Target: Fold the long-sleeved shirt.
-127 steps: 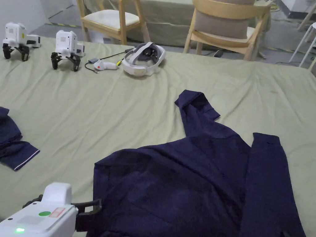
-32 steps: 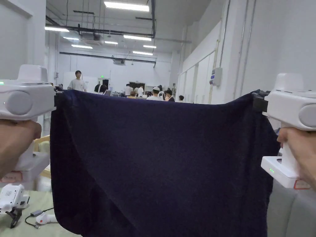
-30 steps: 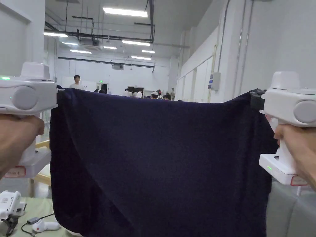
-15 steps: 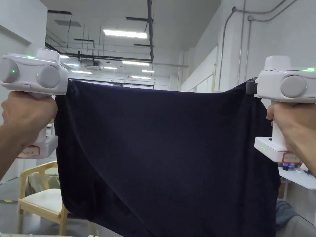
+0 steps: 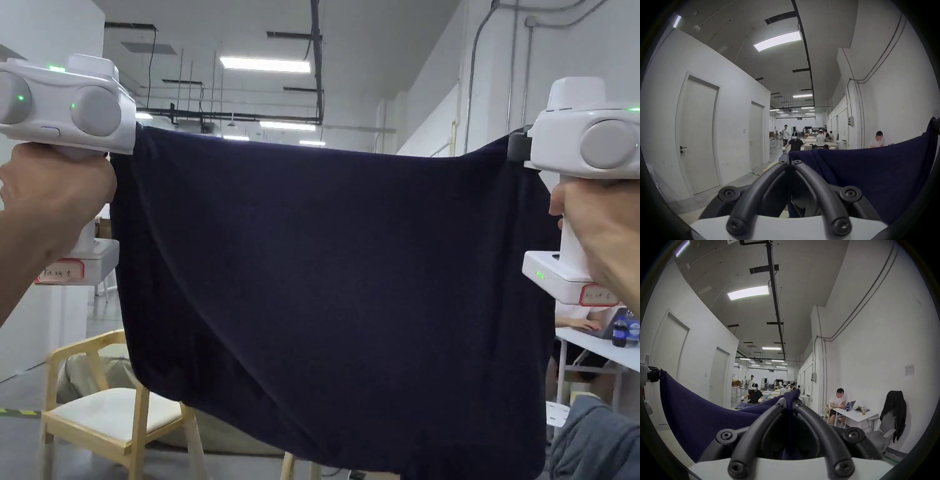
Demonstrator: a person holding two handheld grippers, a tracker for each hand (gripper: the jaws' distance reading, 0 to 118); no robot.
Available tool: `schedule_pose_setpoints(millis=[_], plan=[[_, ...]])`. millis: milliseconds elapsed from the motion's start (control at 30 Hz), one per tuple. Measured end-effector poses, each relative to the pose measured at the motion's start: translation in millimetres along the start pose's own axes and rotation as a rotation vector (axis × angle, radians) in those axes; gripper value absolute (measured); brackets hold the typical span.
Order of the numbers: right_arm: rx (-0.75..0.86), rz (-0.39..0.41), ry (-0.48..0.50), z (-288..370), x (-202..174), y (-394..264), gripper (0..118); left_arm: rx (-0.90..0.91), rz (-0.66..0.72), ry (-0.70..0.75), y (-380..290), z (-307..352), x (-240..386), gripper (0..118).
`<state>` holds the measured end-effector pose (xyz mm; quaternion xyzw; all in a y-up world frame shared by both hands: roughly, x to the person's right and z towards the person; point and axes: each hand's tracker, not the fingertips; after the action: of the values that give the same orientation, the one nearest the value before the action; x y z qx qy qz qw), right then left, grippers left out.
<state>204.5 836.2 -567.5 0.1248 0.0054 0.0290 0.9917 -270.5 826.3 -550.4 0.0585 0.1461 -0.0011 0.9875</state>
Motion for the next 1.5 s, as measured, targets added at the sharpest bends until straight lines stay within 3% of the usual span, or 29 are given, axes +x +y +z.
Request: schedule_pose_setpoints(millis=[233, 400, 533, 667, 900, 1000, 1133, 1233, 1367, 1467, 1500], plan=[[-0.142, -0.01, 0.041, 21, 6, -93, 3, -0.109, -0.065, -0.044, -90, 16, 3, 3], [-0.281, 0.006, 0.083, 79, 10, -182, 3, -0.224, -0.121, -0.089, -187, 66, -1, 3], [-0.372, 0.007, 0.122, 149, 13, -253, 3, -0.301, -0.078, -0.125, -267, 119, -16, 3], [-0.48, 0.076, 0.161, 215, 19, -316, 3, -0.445, -0.068, -0.153, -340, 184, -31, 3], [-0.608, 0.026, 0.191, 367, 39, -400, 3, -0.612, 0.062, -0.206, -447, 321, -75, 3], [-0.649, 0.058, 0.19, 434, 42, -422, 3, -0.65, 0.072, -0.221, -479, 369, -98, 3], [-0.766, -0.005, 0.21, 521, 42, -447, 3, -0.733, -0.041, -0.27, -510, 440, -116, 3], [-0.89, -0.008, 0.223, 570, 37, -475, 3, -0.841, -0.09, -0.286, -529, 480, -127, 3], [-1.057, 0.005, 0.22, 614, 27, -507, 3, -0.946, -0.214, -0.314, -554, 520, -131, 3], [-1.186, -0.096, 0.221, 631, 30, -523, 3, -1.018, -0.306, -0.318, -570, 541, -131, 3], [-1.203, -0.078, 0.213, 634, 30, -526, 3, -1.017, -0.293, -0.323, -572, 544, -132, 3]])
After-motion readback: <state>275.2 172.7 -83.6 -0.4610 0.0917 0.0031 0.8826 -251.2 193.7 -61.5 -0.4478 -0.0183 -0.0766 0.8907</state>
